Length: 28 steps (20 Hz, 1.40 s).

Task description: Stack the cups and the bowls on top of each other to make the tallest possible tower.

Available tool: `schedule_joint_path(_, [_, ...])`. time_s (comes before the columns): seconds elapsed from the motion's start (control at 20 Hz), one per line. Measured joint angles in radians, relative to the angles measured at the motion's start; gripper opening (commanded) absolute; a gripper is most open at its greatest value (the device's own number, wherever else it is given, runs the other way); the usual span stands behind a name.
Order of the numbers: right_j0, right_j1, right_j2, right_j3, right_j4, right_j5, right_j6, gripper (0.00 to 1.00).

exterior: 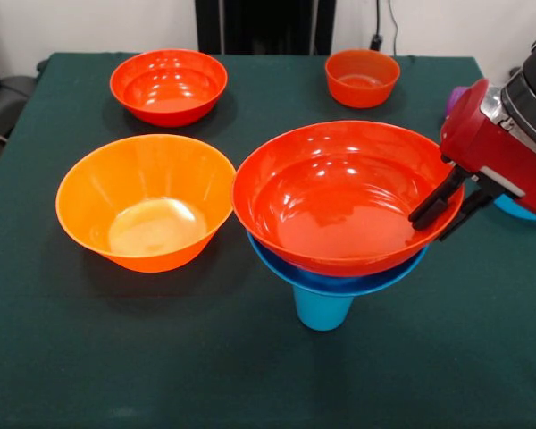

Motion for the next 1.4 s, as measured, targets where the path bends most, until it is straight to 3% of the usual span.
schedule_joint_path(1.4, [0.005,-0.001,0.033,0.023,0.0,-0.024,0.0,0.0])
